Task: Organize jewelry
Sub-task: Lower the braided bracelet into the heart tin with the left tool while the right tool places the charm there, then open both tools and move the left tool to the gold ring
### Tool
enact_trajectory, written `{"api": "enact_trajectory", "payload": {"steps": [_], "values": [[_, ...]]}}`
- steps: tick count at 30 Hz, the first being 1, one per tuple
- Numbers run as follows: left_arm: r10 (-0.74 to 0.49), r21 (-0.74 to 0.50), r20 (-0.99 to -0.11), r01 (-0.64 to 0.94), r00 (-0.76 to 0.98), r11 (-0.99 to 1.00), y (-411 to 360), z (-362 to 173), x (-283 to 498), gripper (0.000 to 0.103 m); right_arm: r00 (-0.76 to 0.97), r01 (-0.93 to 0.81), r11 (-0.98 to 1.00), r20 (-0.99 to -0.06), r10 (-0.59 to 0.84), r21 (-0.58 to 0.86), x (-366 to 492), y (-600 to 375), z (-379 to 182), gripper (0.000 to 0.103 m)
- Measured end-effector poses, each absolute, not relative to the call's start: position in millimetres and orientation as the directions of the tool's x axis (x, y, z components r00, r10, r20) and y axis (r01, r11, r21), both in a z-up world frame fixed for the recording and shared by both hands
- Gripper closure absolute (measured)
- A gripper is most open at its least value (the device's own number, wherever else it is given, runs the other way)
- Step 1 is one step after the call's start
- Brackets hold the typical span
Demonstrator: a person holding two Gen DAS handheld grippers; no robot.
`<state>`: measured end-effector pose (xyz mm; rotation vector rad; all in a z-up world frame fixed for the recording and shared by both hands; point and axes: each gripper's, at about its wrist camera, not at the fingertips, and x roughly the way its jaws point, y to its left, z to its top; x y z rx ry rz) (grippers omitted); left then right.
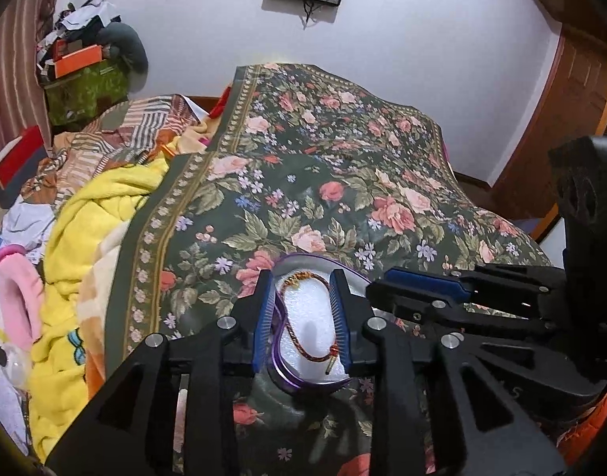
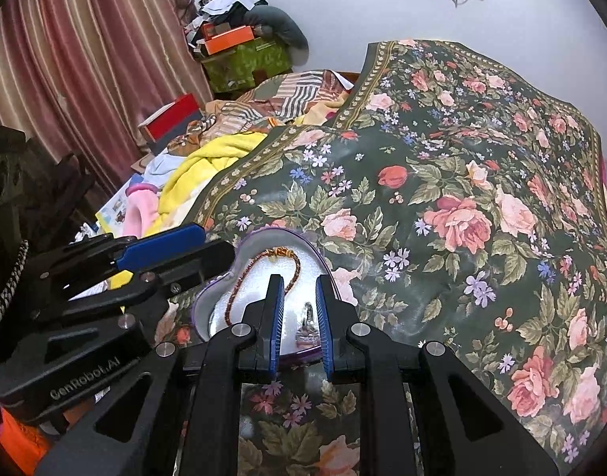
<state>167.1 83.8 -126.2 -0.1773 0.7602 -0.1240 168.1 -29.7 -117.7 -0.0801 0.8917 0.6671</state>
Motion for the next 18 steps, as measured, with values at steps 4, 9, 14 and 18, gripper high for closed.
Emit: {"api": "enact_trajectory", "payload": {"steps": [4,9,14,18], "values": [[-0.155,-0.187,-0.657,0.040,0.738,0.981,84,-114,160,0.077,0.478,-0.556,0.810,-0.724,0.497,0.189,162,-38,-105,0.088],[-0.143,-0.169,-0.632,0.044,0.762,0.985,80,-96,147,0.077,0.537,-0.528,0.832,-0.692,0.482,0.170,151,-57,-84,0.088],[-0.142,-0.154,-0.608,0.060,0.781,0.986,71,-79,133,0.073,0.599,-0.486,0.861,-0.661,0.453,0.149,140,-83,-62,0.087],[-0.146,-0.135,-0.591,0.082,0.794,0.987,58,-67,120,0.072,0.640,-0.451,0.883,-0.642,0.422,0.131,129,-105,-52,0.082]]}}
